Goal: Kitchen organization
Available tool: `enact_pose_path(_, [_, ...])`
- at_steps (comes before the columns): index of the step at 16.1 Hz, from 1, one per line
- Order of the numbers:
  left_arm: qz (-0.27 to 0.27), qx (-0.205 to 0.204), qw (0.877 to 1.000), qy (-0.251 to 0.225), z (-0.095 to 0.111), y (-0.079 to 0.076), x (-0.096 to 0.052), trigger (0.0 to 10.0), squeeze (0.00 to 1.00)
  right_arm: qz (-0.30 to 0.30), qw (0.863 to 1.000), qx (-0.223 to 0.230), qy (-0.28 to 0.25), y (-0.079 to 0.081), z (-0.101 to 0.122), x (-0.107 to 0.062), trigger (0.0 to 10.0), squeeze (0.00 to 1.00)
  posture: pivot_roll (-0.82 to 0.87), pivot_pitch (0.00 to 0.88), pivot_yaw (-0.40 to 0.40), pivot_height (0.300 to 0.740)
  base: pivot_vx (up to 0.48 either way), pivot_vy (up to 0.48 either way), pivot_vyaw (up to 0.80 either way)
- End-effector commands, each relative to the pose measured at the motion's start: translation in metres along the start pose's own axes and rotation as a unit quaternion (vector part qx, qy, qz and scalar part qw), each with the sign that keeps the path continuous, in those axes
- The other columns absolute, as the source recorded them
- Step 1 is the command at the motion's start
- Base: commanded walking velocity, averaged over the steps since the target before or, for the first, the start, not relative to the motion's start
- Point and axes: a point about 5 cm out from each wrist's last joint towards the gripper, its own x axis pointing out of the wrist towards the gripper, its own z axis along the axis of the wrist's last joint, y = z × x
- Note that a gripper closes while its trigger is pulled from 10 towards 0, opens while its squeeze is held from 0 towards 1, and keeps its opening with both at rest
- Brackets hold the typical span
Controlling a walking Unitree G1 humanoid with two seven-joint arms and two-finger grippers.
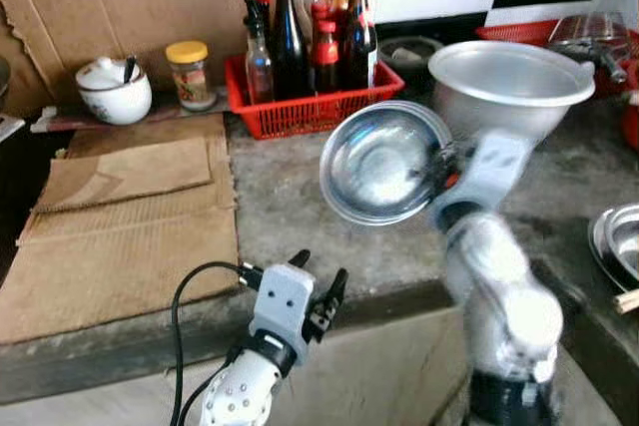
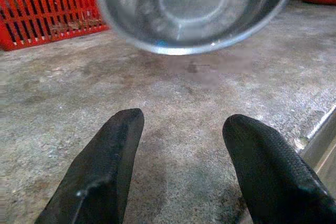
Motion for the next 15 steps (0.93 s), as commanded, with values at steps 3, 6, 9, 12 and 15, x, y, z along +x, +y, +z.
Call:
enact_pose_path(3, [0.021,-0.009,0.999,-0.028,0.008,0.005,0.001,10.0,0.0,0.048,0.993,-0.08,-0.078,0.01,0.013,-0.02,0.0,0.0,-0.02,0.03,-0.002,0.74,0.0,0.0,0.0])
enact_pose_path(6, [0.017,-0.012,0.999,-0.035,0.01,0.004,0.002,10.0,0.0,0.032,0.989,-0.096,-0.111,0.003,0.013,-0.029,0.0,0.0,-0.02,0.023,0.005,0.74,0.0,0.0,0.0])
enact_pose_path(9, [0.015,-0.01,0.999,-0.04,0.01,0.005,0.003,10.0,0.0,0.004,0.99,-0.081,-0.117,-0.005,0.008,-0.034,1.4,0.0,-0.03,0.012,0.017,0.74,0.0,0.0,0.0])
enact_pose_path(12, [0.01,-0.006,0.999,-0.039,0.01,0.004,0.004,10.0,0.0,0.002,0.99,-0.073,-0.119,-0.001,0.008,-0.031,10.0,0.0,-0.03,0.007,0.021,0.74,0.0,0.0,0.0])
enact_pose_path(15, [0.009,-0.004,0.999,-0.037,0.008,0.004,0.003,10.0,0.0,0.002,0.99,-0.067,-0.125,0.001,0.01,-0.028,10.0,0.0,-0.02,0.004,0.017,0.74,-0.081,0.0,0.0])
